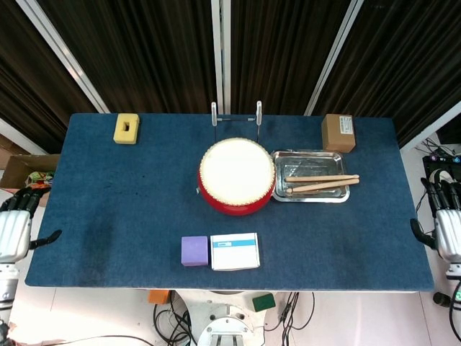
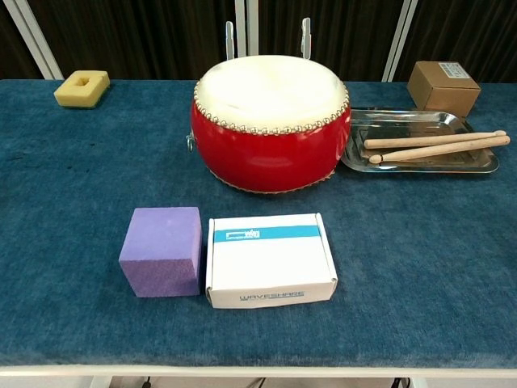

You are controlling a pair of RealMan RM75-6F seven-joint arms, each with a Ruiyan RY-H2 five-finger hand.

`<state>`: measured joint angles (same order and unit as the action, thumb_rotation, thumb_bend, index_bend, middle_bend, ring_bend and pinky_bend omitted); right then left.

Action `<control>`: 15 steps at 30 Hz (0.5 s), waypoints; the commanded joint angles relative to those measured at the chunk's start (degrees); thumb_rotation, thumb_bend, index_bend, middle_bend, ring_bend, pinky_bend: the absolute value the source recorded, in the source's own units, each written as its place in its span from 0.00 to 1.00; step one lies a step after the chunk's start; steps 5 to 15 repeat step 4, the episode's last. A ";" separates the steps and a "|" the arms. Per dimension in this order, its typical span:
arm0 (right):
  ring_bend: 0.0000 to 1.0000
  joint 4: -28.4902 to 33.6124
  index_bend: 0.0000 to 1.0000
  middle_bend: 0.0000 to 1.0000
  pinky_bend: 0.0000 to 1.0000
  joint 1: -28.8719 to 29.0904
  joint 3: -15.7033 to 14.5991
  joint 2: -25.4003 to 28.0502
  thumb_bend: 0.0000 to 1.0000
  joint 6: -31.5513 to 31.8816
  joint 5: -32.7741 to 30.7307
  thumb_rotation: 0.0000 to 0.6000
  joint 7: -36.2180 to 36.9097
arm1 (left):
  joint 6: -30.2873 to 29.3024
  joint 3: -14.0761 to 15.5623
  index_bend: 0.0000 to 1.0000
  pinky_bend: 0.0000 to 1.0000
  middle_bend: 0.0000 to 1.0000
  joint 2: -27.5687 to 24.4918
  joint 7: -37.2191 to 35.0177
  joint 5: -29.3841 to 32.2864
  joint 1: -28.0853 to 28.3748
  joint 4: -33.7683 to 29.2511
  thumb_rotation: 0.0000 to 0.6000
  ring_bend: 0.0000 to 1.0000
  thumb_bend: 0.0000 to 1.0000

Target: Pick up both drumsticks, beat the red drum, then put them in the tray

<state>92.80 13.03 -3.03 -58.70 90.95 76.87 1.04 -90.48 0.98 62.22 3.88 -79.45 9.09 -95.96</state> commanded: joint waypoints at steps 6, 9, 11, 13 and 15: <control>0.03 -4.47 0.06 0.18 0.14 -4.10 -1.34 -1.72 0.33 1.45 5.11 1.00 4.77 | -4.49 2.92 0.19 0.25 0.21 2.04 -0.25 -5.67 -4.51 0.51 1.00 0.14 0.06; 0.03 -4.47 0.06 0.18 0.14 -4.10 -1.34 -1.72 0.33 1.45 5.11 1.00 4.77 | -4.49 2.92 0.19 0.25 0.21 2.04 -0.25 -5.67 -4.51 0.51 1.00 0.14 0.06; 0.03 -4.47 0.06 0.18 0.14 -4.10 -1.34 -1.72 0.33 1.45 5.11 1.00 4.77 | -4.49 2.92 0.19 0.25 0.21 2.04 -0.25 -5.67 -4.51 0.51 1.00 0.14 0.06; 0.03 -4.47 0.06 0.18 0.14 -4.10 -1.34 -1.72 0.33 1.45 5.11 1.00 4.77 | -4.49 2.92 0.19 0.25 0.21 2.04 -0.25 -5.67 -4.51 0.51 1.00 0.14 0.06; 0.03 -4.47 0.06 0.18 0.14 -4.10 -1.34 -1.72 0.33 1.45 5.11 1.00 4.77 | -4.49 2.92 0.19 0.25 0.21 2.04 -0.25 -5.67 -4.51 0.51 1.00 0.14 0.06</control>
